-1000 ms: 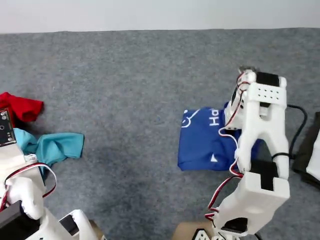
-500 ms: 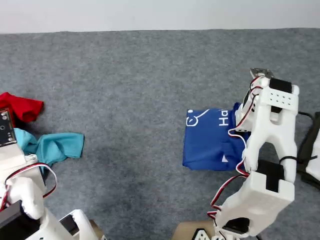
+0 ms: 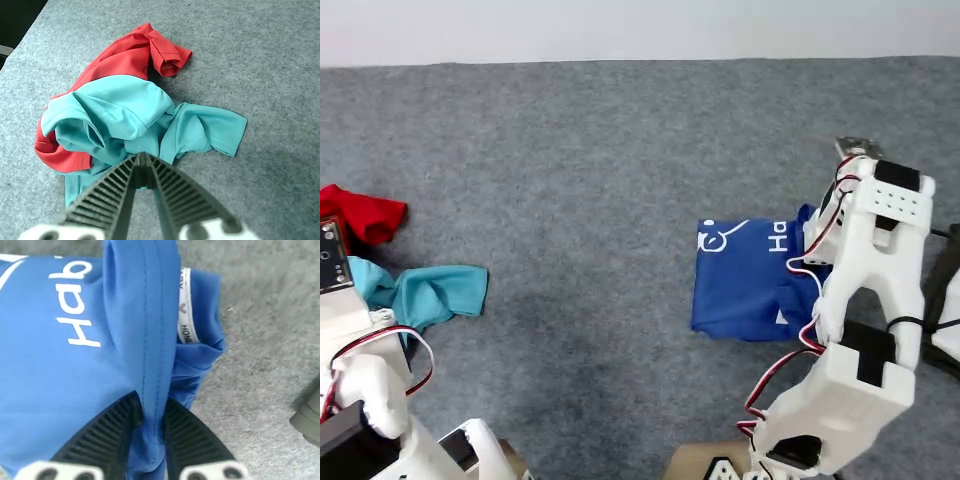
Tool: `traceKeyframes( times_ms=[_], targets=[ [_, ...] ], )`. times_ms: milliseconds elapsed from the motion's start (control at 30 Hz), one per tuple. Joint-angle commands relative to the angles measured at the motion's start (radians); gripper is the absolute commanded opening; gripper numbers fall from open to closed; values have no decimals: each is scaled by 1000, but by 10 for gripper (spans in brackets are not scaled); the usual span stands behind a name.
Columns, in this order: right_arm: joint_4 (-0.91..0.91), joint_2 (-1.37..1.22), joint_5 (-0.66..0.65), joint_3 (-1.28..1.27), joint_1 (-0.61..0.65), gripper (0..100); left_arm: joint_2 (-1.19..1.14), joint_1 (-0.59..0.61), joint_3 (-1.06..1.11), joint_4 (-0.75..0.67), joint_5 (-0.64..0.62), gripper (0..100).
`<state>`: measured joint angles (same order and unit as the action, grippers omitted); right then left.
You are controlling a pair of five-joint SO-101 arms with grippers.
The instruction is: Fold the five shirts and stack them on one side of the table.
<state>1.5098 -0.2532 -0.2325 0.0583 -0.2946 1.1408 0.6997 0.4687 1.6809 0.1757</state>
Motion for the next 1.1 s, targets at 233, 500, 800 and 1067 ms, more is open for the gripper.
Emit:
traceKeyframes(
  times_ms=[233, 500, 800, 1067],
  targets=[
    [-56, 65, -23, 8, -53, 80, 5, 0, -10, 8, 9, 3],
    [127, 65, -17, 227, -45, 355, 5, 0, -8, 8, 9, 3],
    [285, 84, -21, 336, 2, 338, 5, 0, -8, 8, 9, 3],
    [232, 48, -120, 336, -2, 148, 5, 0, -8, 8, 9, 3]
  ],
)
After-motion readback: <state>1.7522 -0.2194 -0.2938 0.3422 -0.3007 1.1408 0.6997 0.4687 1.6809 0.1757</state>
